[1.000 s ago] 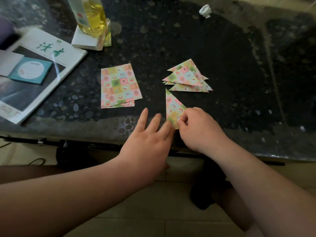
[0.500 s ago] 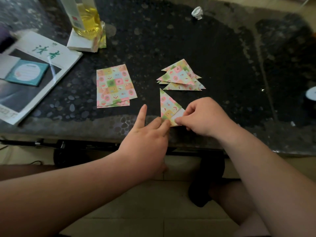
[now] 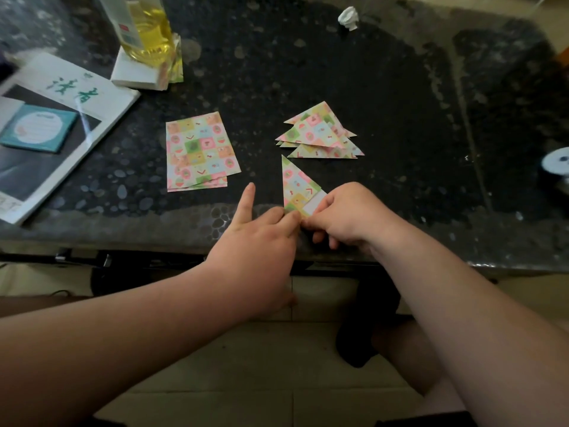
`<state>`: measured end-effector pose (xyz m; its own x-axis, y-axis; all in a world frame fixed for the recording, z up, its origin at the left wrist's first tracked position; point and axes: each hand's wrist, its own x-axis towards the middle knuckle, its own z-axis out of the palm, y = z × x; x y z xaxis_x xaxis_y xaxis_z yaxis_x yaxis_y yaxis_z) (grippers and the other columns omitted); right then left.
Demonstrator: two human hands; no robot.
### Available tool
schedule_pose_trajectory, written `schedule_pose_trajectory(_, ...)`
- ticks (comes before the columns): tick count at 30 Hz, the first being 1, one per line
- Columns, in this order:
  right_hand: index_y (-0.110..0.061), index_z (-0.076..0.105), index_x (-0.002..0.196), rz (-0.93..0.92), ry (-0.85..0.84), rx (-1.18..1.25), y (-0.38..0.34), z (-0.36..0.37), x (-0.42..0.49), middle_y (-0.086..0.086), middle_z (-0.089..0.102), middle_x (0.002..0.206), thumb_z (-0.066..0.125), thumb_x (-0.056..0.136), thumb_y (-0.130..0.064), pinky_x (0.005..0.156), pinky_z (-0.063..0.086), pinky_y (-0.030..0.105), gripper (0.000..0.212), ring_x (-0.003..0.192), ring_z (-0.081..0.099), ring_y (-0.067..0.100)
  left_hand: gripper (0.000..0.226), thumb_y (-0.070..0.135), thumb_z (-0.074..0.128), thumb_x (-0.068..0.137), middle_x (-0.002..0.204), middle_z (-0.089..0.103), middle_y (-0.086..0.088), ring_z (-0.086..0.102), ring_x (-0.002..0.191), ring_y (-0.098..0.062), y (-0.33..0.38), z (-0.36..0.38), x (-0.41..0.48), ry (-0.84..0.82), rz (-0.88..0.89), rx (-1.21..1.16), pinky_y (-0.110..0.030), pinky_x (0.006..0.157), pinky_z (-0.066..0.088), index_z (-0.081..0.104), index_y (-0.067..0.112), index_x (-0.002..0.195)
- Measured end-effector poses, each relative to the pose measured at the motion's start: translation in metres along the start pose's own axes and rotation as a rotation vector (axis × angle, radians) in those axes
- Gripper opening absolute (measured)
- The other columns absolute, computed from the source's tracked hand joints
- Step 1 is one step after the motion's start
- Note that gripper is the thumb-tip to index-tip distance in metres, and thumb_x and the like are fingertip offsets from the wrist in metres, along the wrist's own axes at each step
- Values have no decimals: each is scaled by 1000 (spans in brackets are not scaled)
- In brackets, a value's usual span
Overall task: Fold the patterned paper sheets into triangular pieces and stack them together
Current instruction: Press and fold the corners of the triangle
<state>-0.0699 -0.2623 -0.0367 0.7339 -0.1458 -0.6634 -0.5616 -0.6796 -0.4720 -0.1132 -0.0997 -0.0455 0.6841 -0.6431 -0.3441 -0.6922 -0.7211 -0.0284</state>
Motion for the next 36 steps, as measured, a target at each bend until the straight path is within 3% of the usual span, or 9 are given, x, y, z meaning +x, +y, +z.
schedule_pose_trajectory(4,-8,75,93,50,-23,10,3,-6,5,3,71,60,77,90,-20,37,36,18,13,39,53,9,97,75,53,85,160,25,-2,23,148,-22,-3,2,0,6,0,-16,-71,115,-18,33,13,157)
schedule_pose_trajectory(12,-5,71,83,107,-23,-107,19,-42,6,6,72,60,78,91,-13,39,42,19,13,42,59,11,110,73,54,86,167,12,-2,10,154,-21,-8,7,-3,37,14,-49,-70,117,-16,6,11,163)
schedule_pose_trajectory(16,-18,73,81,-48,167,-199,16,-41,3,-2,75,69,80,88,-22,56,52,27,11,64,70,12,108,73,53,88,169,7,2,5,155,-18,-12,13,-3,56,15,-82,-67,119,-14,2,15,164)
schedule_pose_trajectory(19,-27,68,95,-218,316,-212,7,-22,0,-10,67,90,82,84,-35,64,48,25,20,81,63,8,104,72,54,88,169,10,7,6,156,-15,-15,18,-4,100,9,-128,-66,120,-14,6,20,164)
schedule_pose_trajectory(22,-28,61,125,-264,310,-337,9,-6,6,-7,60,114,82,78,-46,85,53,32,54,104,60,14,102,75,60,80,160,34,7,28,149,-18,-15,24,-4,156,-7,-194,-71,120,-4,24,26,162)
schedule_pose_trajectory(24,-25,59,133,-244,329,-333,10,-4,9,-3,57,123,81,77,-46,93,52,36,64,113,58,19,107,79,66,71,146,49,4,40,138,-21,-10,29,-1,195,-18,-169,-74,118,7,36,26,158)
schedule_pose_trajectory(30,-24,57,135,-161,331,-315,5,-5,10,-1,57,129,81,79,-38,81,48,30,62,110,59,17,111,81,62,74,137,42,-2,39,133,-30,-2,28,10,209,-43,-66,-70,119,-3,16,30,161)
schedule_pose_trajectory(34,-25,58,125,-145,282,-245,5,-5,10,-4,62,110,81,81,-35,79,52,32,51,99,62,16,114,83,58,76,145,37,-6,35,137,-33,1,27,7,167,-33,-46,-69,120,-1,12,25,163)
schedule_pose_trajectory(36,-26,57,117,-150,271,-191,7,-5,11,-6,62,103,80,82,-38,73,49,31,44,94,62,16,112,85,55,75,145,40,-8,37,137,-33,2,29,6,189,-22,-86,-67,121,7,21,22,162)
